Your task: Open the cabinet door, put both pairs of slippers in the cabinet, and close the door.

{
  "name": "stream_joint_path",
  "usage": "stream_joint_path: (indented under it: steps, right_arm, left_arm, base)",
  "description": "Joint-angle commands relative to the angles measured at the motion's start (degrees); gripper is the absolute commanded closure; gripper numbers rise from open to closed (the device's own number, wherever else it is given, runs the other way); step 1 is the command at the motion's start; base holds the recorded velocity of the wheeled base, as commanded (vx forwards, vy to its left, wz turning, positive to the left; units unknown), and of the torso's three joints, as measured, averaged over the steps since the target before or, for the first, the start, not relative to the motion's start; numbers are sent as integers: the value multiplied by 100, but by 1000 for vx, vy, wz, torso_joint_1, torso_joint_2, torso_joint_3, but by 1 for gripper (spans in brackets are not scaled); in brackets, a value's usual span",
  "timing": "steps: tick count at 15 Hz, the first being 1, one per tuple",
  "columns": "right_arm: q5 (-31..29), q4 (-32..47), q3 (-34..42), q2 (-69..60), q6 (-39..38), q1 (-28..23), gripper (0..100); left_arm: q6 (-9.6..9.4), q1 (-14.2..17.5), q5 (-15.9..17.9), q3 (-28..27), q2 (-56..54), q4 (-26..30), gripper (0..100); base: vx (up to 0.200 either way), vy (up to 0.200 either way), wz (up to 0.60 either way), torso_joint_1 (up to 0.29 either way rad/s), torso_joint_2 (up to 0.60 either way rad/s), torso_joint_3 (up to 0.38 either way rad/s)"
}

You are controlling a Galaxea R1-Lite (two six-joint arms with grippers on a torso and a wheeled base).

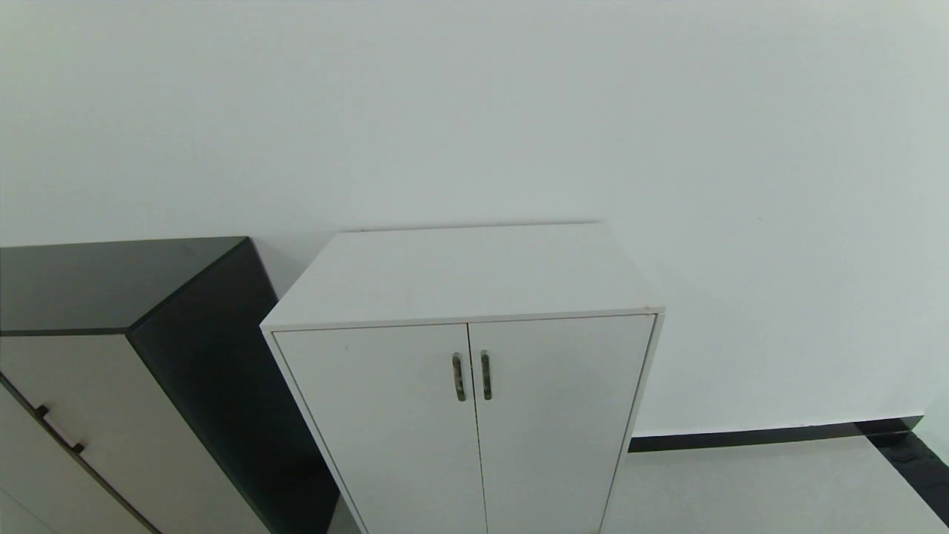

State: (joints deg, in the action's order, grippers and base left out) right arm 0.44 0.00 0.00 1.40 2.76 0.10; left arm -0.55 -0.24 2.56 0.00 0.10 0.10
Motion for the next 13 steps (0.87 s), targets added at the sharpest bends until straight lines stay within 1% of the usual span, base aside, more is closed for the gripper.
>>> stream_joint_path:
  steps: [1, 13]
  right_arm:
    - [0, 9, 0, -140, -12, 8, 100]
    - [0, 9, 0, -140, -223, -1, 100]
  left_arm:
    - [2, -2, -1, 0, -1, -1, 100]
    - [-7, -2, -1, 0, -1, -1, 100]
  base:
    - [0, 0, 0, 0, 0, 0]
    - [0, 0, 0, 0, 0, 0]
